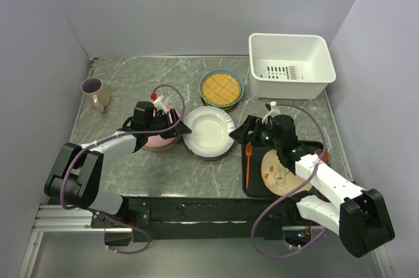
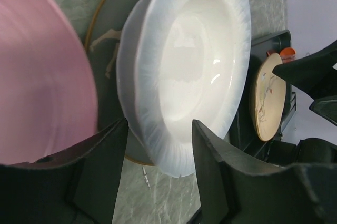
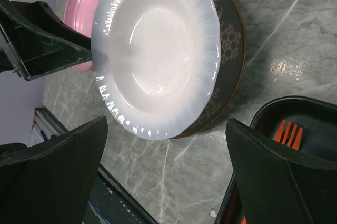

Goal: Place the plates into the plastic bin on the countertop
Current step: Pick up the plate at the center of the board.

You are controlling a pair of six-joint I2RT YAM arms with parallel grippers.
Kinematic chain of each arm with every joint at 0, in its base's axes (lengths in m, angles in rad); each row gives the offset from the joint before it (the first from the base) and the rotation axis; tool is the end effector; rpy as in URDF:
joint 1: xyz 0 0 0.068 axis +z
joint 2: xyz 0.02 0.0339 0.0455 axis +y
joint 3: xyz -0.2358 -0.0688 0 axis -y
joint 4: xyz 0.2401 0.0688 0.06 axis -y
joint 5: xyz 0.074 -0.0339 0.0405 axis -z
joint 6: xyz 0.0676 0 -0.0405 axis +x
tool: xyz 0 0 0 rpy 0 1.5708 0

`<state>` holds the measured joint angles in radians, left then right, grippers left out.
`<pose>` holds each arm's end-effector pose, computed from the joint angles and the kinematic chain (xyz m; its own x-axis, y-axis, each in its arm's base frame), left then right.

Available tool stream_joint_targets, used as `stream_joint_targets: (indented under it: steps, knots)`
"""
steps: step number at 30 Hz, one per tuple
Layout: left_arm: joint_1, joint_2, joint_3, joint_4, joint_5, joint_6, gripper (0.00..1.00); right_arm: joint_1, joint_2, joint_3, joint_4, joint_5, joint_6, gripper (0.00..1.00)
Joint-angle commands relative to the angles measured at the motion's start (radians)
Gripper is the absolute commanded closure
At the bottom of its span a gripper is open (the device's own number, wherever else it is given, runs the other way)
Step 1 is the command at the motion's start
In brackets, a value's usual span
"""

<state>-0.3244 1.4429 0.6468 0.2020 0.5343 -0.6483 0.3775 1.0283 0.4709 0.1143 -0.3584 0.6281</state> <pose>0.2831 -0.1315 0.1438 -0.8301 -0.2691 -0.4884 0.2171 0.6508 -0.7276 0.2309 0.1171 0.1805 -0.6984 0.3150 -0.6426 -0.2835 0.7027 0.6526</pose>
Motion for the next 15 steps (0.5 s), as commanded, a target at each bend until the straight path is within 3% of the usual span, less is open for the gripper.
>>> stream_joint_targets:
  steps: [1,6,8,9,15]
  knots:
    - [-0.033,0.017,0.050,0.068,0.007,-0.005,0.46,0.008,0.003,-0.006,0.056,0.007,0.004,0.00]
    - [-0.056,0.045,0.057,0.082,0.006,-0.013,0.64,0.008,0.012,-0.014,0.064,0.004,0.007,0.00]
    - [-0.061,0.062,0.070,0.067,0.012,-0.008,0.83,0.008,0.013,-0.014,0.061,0.003,0.005,0.00]
    - [-0.061,0.065,0.073,0.060,0.007,-0.005,0.98,0.008,0.010,-0.014,0.056,0.003,0.004,0.01]
    - [-0.061,0.025,0.056,0.068,-0.019,-0.020,0.99,0.008,-0.014,-0.021,0.038,0.013,-0.004,0.01]
